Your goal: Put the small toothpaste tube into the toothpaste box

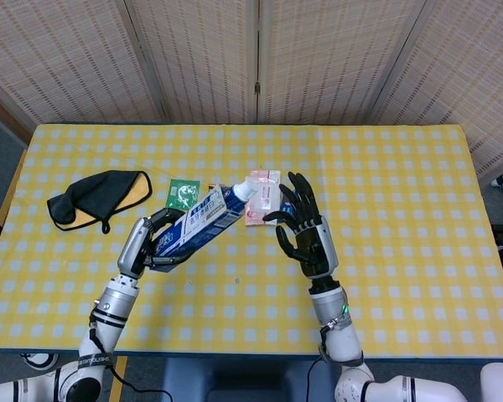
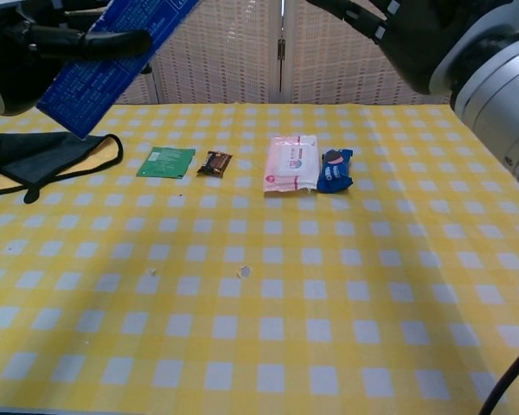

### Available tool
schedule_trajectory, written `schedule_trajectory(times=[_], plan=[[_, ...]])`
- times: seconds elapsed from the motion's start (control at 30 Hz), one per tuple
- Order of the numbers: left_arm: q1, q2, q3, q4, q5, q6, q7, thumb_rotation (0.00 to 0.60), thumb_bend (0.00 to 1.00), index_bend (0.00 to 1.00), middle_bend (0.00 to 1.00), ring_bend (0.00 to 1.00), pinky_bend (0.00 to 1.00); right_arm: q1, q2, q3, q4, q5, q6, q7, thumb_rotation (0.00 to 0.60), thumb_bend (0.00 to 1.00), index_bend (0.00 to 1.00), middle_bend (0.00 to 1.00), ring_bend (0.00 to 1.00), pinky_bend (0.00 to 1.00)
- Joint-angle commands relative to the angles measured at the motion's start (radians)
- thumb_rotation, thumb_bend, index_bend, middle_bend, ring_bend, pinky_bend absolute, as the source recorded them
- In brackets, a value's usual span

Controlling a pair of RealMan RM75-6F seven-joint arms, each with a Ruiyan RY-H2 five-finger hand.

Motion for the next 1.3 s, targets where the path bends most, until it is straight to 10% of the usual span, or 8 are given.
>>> schedule_trajectory(times=[0.03,0.83,1.3], plan=[[0.009,-0.001,-0.015,0.003,0.018,0.026,-0.040,0.600,0.26,0.55,0.52,0.48,0.31,-0.010,0.017,-0.014,-0.004,-0.008,0.001,0.006,0.600,0.45,0.00,0.01,0.05,0.33],[0.034,-0.048,0.056,0.031,0.200,0.137,-0.089,0.600,0.26,0.55,0.52,0.47,0.30,-0.072,0.207,-0.035,-0.027,-0.039,0.024,0.050,0.600,0.45,0.00,0.01,0.06,0.33],[0.071,-0.033,0.284,0.385,0.313,0.067,0.058,0.600,0.26,0.55,0.52,0.47,0.30,-0.103,0.463,-0.247,0.027,-0.222,-0.061,-0.278,0.600,0.45,0.00,0.00,0.05,0.22]])
